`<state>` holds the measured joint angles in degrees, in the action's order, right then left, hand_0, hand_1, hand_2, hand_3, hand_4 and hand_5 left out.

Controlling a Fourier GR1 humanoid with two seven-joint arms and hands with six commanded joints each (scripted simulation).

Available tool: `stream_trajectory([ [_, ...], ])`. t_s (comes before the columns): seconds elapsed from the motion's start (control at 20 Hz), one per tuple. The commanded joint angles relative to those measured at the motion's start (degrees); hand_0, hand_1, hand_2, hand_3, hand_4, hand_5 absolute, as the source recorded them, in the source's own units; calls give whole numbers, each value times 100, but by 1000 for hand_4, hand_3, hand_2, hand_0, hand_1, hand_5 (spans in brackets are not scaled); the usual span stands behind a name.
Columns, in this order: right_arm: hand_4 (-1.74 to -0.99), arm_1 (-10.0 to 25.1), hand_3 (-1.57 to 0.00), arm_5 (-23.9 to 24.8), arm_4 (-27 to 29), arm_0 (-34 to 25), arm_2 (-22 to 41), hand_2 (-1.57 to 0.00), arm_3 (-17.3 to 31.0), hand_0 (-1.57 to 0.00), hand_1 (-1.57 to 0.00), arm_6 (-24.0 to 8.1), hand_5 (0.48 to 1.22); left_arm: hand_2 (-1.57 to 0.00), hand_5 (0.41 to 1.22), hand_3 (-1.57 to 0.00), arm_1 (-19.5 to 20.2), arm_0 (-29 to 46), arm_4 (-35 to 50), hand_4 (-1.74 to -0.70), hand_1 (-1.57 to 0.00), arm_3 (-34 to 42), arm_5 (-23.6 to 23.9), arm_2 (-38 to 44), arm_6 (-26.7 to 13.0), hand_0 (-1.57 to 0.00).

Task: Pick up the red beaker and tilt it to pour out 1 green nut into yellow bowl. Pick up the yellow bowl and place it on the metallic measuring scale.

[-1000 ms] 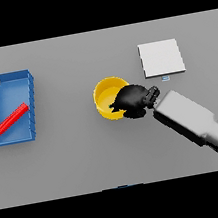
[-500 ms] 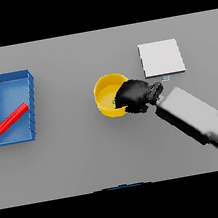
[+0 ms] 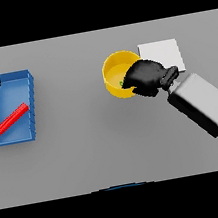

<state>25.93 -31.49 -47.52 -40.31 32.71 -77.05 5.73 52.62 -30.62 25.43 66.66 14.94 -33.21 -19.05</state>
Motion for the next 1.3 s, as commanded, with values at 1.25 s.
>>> stream_trajectory([
  [1.25, -1741, 99, -1349, 1790, -208, -804, -947, -1418, 3655, -1571, -1571, 585, 1221, 1, 710, 1, 147, 85, 20, -725, 1, 272, 156, -16, -420, 1],
])
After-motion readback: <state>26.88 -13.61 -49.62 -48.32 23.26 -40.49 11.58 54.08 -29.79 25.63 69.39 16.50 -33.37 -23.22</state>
